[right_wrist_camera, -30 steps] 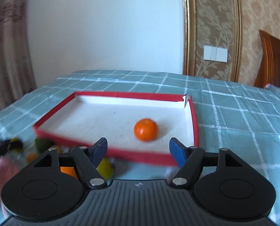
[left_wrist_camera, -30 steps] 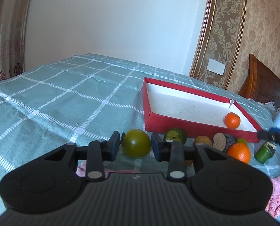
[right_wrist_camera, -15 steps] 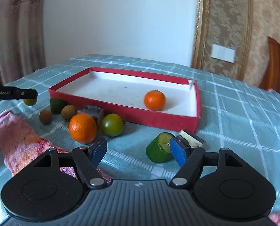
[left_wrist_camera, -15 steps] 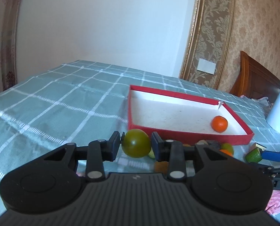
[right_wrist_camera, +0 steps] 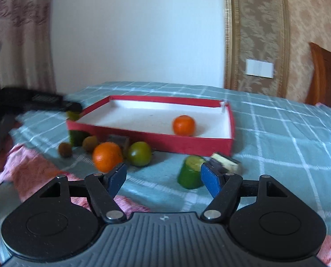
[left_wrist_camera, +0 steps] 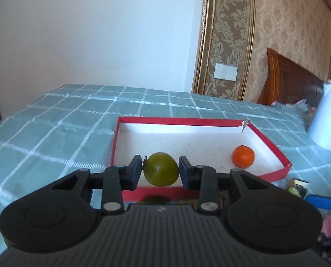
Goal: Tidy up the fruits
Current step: 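Lower the green tomato into the tray and open the left tool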
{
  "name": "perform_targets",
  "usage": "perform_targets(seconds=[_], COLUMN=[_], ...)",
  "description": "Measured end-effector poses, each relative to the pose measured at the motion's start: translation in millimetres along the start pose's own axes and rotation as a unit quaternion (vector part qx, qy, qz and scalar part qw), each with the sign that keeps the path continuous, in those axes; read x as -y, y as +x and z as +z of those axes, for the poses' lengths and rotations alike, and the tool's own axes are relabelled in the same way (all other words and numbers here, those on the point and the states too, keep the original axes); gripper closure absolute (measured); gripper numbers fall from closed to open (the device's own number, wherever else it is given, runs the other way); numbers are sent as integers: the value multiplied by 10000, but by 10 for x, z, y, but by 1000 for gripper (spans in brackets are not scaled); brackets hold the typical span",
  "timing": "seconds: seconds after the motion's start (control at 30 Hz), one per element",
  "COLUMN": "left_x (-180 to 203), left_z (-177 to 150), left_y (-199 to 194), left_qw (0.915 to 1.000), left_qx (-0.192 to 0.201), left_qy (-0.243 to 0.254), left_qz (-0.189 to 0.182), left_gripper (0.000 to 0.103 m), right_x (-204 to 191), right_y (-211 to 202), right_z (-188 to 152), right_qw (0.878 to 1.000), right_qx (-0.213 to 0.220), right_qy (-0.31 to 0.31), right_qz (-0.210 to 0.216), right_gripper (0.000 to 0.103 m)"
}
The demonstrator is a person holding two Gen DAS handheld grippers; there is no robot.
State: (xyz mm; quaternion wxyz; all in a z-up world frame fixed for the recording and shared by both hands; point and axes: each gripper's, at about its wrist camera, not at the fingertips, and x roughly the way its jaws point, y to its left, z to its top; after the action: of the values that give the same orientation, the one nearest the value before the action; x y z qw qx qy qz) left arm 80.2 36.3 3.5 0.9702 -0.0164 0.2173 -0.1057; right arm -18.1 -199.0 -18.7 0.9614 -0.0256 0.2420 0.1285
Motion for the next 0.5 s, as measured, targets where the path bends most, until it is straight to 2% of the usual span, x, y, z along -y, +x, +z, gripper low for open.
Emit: perform_targets(seconds=[0.23,0.33,0.5], left_x=[124,162,155], left_z=[145,210,268], left_y=[405,589,849], left_qw=[9994,9987,9973], left_qx=[-249,-372,-570], left_qy=[214,298,315], left_qz=[62,192,334], left_gripper=[70,70,70], right_x=[174,154,130], right_y=[211,207,224], right_z=[-23,-30,-26], right_qw=[9959,9962,9962], right_qx=[-684,-680,-730], right_qy=[587,532,462], right_qz=[106,101,79], right_gripper=[30,25,23])
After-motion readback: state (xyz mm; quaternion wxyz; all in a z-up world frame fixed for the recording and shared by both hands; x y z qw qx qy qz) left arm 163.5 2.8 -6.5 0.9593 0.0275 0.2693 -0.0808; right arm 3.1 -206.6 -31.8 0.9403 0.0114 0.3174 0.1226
